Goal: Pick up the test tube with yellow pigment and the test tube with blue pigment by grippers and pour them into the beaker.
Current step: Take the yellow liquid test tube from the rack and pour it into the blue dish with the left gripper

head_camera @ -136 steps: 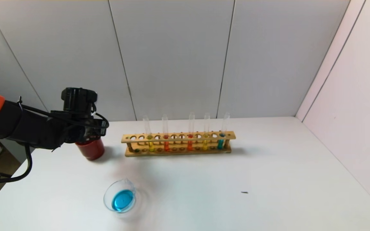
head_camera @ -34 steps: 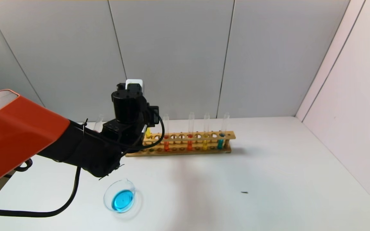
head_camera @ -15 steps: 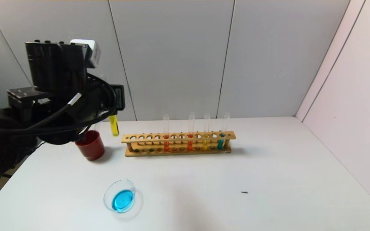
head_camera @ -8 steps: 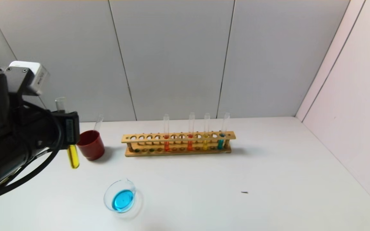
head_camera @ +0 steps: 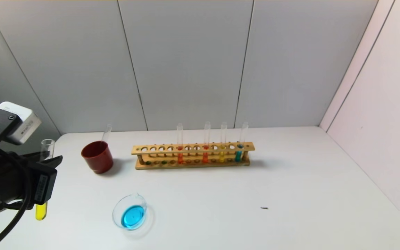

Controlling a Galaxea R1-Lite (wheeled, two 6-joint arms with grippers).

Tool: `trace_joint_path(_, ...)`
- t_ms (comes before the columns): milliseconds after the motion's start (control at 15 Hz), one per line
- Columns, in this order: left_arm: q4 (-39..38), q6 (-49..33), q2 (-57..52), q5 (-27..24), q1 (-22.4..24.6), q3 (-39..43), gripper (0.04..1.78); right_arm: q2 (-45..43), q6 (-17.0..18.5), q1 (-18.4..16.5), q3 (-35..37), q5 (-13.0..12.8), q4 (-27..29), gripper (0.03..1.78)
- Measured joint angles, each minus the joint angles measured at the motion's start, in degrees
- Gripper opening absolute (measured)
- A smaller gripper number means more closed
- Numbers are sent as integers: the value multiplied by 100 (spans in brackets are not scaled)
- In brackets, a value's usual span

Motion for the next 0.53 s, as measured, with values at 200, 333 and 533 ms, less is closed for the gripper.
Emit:
trace_joint_path(200,41,758,160,1,9,146,31,0,2,0,0,0,0,170)
trace_joint_path(333,44,1261,344,26,11,174,31,0,2,0,0,0,0,170)
trace_joint_path(533,174,1757,653,102,9,161,31,0,2,0,0,0,0,170)
